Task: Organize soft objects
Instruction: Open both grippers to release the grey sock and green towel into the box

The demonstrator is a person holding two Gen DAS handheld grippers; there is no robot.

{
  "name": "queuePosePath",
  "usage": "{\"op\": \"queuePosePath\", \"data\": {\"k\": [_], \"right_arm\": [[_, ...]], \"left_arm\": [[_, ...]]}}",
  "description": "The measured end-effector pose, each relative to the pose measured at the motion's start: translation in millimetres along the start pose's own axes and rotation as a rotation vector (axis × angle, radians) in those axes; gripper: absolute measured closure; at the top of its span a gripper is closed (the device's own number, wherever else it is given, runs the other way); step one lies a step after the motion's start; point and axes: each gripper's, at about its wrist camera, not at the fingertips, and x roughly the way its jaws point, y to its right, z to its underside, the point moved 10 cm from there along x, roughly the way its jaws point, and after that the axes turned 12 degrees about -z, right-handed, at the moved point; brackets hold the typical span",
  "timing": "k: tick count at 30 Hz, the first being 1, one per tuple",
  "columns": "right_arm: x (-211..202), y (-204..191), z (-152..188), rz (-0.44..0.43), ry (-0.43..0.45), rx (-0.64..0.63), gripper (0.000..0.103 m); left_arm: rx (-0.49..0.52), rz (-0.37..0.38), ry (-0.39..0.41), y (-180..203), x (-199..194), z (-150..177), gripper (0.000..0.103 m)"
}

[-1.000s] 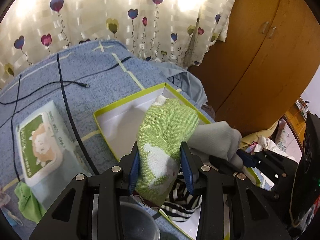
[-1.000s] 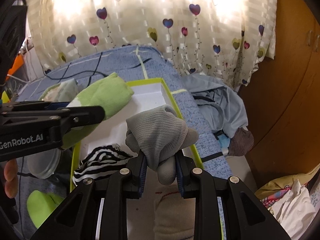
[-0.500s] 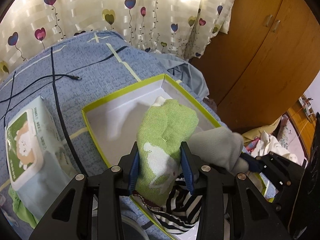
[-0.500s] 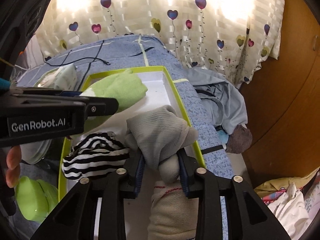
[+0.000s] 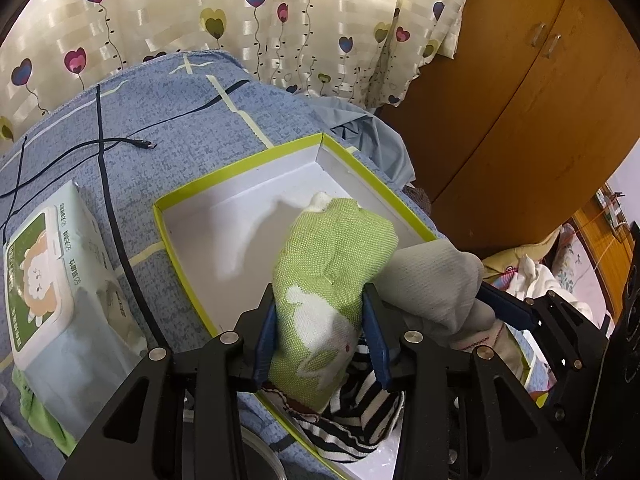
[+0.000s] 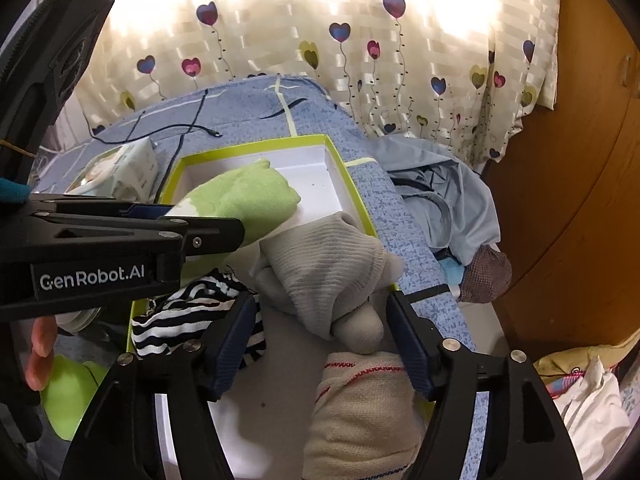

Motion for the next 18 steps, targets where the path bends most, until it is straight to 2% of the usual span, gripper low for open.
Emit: {"op": "queuePosePath", "data": {"k": [7, 18], "right_arm": [[-10, -1, -2, 0.018, 0.021, 0.003, 0.023], [-36, -4, -4, 0.03, 0.073, 0.03, 0.022]], "left_arm": [[-0.01, 0.004, 0.018, -1, -11, -1, 0.059], [0.008, 0.007, 0.095, 0, -47, 1, 0.055]]}}
